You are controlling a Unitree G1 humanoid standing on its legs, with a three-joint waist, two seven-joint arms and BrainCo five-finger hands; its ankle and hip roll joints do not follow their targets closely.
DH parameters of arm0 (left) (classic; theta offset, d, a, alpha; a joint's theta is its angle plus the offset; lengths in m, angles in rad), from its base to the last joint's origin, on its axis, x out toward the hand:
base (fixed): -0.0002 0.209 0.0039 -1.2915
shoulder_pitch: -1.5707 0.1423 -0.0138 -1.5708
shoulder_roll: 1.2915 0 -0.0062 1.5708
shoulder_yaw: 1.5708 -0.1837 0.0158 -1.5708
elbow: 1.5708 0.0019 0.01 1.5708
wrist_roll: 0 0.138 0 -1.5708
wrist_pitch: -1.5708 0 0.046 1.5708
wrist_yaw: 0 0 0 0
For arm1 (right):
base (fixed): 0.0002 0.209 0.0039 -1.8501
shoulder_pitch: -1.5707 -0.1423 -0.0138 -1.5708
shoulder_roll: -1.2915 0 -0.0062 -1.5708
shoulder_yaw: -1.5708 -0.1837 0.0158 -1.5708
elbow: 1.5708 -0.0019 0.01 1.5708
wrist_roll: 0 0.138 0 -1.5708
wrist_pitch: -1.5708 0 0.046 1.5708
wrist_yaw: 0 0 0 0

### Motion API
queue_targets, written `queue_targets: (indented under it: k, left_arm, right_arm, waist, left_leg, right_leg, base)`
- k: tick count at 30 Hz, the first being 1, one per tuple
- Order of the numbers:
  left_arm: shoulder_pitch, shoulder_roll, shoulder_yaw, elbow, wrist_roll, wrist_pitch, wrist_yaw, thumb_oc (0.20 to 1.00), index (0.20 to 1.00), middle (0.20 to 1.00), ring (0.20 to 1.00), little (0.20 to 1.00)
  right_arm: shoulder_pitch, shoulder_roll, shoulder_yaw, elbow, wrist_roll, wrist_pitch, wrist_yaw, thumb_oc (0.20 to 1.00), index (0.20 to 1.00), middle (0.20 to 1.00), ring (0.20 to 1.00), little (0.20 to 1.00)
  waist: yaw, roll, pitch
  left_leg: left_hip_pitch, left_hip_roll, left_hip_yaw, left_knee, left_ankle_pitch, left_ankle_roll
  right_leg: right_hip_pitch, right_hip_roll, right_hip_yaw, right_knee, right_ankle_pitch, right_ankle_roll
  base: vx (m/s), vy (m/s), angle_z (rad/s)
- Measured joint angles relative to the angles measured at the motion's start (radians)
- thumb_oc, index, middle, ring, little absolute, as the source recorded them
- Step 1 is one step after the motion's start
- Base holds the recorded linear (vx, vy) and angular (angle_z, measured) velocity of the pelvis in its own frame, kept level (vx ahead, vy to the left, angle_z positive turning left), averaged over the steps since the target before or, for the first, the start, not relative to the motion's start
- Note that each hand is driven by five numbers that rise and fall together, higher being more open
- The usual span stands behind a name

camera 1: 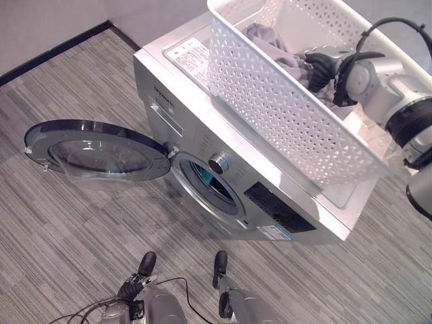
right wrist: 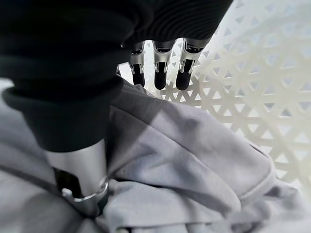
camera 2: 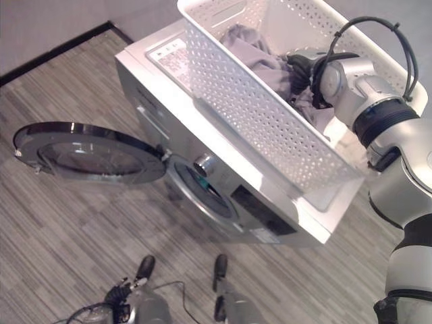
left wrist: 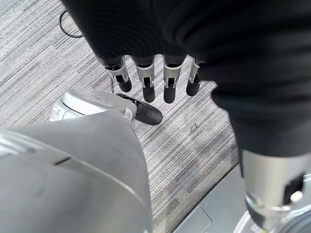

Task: Grab the laundry basket,head to the washer,open it,put in the laundry and shut it.

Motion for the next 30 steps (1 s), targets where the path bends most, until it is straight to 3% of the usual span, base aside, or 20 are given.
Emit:
queue_targets:
  k: [1, 4, 14, 23, 27, 30]
  left_arm:
    - [-0.001, 0.008, 0.0, -0.01, -0.001, -0.002, 0.002, 1.0, 1.0, 1.0, 1.0, 1.0]
    - [0.004, 0.014, -0.001, -0.01, -0.001, -0.002, 0.007, 1.0, 1.0, 1.0, 1.0, 1.0]
    - [0.006, 0.008, -0.004, -0.027, 0.0, -0.001, 0.006, 1.0, 1.0, 1.0, 1.0, 1.0]
    - [-0.013, 0.004, 0.011, -0.02, 0.008, -0.001, 0.006, 1.0, 1.0, 1.0, 1.0, 1.0]
    - [-0.019, 0.001, 0.03, -0.009, 0.015, -0.001, 0.007, 1.0, 1.0, 1.0, 1.0, 1.0]
    - [-0.011, -0.015, 0.062, -0.009, 0.022, -0.001, 0.015, 1.0, 1.0, 1.0, 1.0, 1.0]
  right_arm:
    - [-0.008, 0.0, -0.019, -0.016, 0.014, 0.01, 0.001, 1.0, 1.0, 1.0, 1.0, 1.0]
    - [-0.013, -0.007, -0.019, -0.031, 0.071, 0.024, 0.023, 0.2, 0.2, 0.2, 0.2, 0.2]
    - [-0.011, -0.045, -0.005, -0.128, 0.159, 0.026, 0.051, 0.2, 0.2, 0.2, 0.2, 0.2]
    - [-0.01, -0.112, -0.018, -0.214, 0.263, -0.04, 0.035, 0.2, 0.2, 0.2, 0.2, 0.2]
    - [0.011, -0.143, -0.124, -0.23, 0.317, -0.063, -0.03, 0.2, 0.2, 0.2, 0.2, 0.2]
    - [0.039, -0.177, -0.319, -0.252, 0.371, -0.108, -0.116, 0.2, 0.2, 0.2, 0.2, 0.2]
  waist:
    - [0.001, 0.001, 0.001]
    - [0.003, 0.004, 0.003]
    - [0.004, 0.017, 0.001]
    - [-0.003, 0.019, -0.002]
    - [-0.013, 0.019, -0.004]
    - [-0.022, 0.022, -0.013]
  left_leg:
    - [-0.015, 0.0, 0.001, -0.002, 0.002, 0.003]
    - [-0.021, 0.001, 0.0, -0.001, 0.004, 0.007]
    - [-0.019, 0.0, -0.002, -0.001, 0.005, 0.009]
    - [0.0, -0.001, 0.0, -0.001, 0.008, 0.005]
    - [0.036, -0.001, 0.001, -0.004, 0.005, 0.009]
    - [0.072, 0.001, 0.003, -0.017, 0.003, 0.014]
  right_leg:
    - [-0.02, 0.0, 0.002, 0.009, 0.0, 0.0]
    - [-0.031, 0.0, 0.002, 0.019, 0.0, -0.001]
    - [-0.051, -0.005, -0.002, 0.071, -0.025, -0.005]
    - [-0.042, -0.008, -0.002, 0.09, -0.03, -0.008]
    - [-0.006, -0.008, -0.002, 0.089, -0.035, -0.007]
    - [0.029, -0.008, -0.002, 0.083, -0.037, -0.006]
  base:
    - [0.0, 0.0, 0.0]
    - [0.0, 0.0, 0.0]
    - [-0.01, 0.004, 0.01]
    - [0.01, -0.002, 0.0]
    - [0.09, -0.015, 0.0]
    - [0.09, -0.002, 0.0]
